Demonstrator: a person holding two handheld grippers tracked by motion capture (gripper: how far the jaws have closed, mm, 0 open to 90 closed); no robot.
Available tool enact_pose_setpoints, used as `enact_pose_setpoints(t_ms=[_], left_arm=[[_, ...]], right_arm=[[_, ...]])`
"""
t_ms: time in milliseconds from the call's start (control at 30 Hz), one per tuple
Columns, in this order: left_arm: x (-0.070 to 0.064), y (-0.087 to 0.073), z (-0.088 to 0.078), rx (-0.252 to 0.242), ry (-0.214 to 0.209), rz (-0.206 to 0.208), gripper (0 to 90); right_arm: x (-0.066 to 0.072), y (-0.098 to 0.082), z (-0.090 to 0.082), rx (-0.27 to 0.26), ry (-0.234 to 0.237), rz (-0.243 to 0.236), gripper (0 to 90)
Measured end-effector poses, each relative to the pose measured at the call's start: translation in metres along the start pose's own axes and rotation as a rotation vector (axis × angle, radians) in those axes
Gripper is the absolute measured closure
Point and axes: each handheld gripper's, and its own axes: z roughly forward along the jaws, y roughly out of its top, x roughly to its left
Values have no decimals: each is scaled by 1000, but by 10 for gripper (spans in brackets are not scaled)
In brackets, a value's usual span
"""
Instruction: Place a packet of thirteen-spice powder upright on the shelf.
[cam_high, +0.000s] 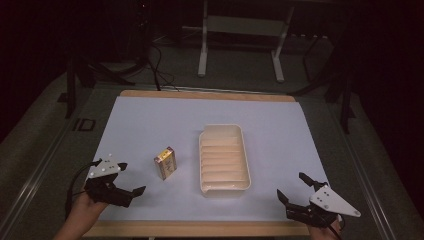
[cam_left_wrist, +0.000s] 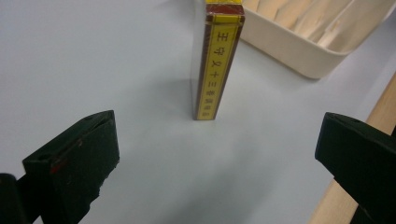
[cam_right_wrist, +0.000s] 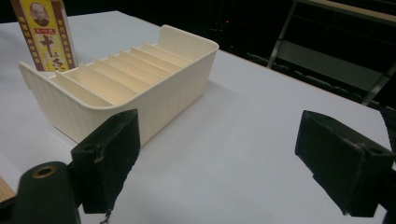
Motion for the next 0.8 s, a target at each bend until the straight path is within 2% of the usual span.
enact_pose_setpoints(t_ms=[100, 333, 367, 400, 467, 533, 633, 667, 700, 767, 800], left_arm=[[-2, 4, 0, 59, -7, 12, 0], [-3, 11, 3, 203, -48, -5, 0], [-4, 12, 4, 239, -53, 3, 0], [-4, 12, 4, 239, -53, 3, 0], [-5, 14, 6, 286, -68, 11, 0], [-6, 15, 6, 296, -73, 15, 0], [-8, 18, 8, 337, -84, 22, 0], [-8, 21, 9, 367, -91, 25, 0], [-8, 21, 9, 367, -91, 25, 0], [-8, 23, 10, 403, -92, 19, 0], [-8, 24, 10, 431, -97, 2, 0]], right_arm=[[0, 0, 0, 2, 4, -2, 140], [1, 0, 1, 3, 7, -8, 140], [1, 0, 1, 5, 7, -9, 140], [1, 0, 1, 5, 7, -9, 140], [1, 0, 2, 7, 10, -10, 140], [1, 0, 2, 8, 10, -10, 140], [1, 0, 2, 11, 13, -9, 140], [1, 0, 2, 11, 13, -8, 140], [1, 0, 2, 11, 13, -8, 140], [1, -1, 2, 12, 13, -10, 140], [1, -1, 2, 12, 13, -11, 140]])
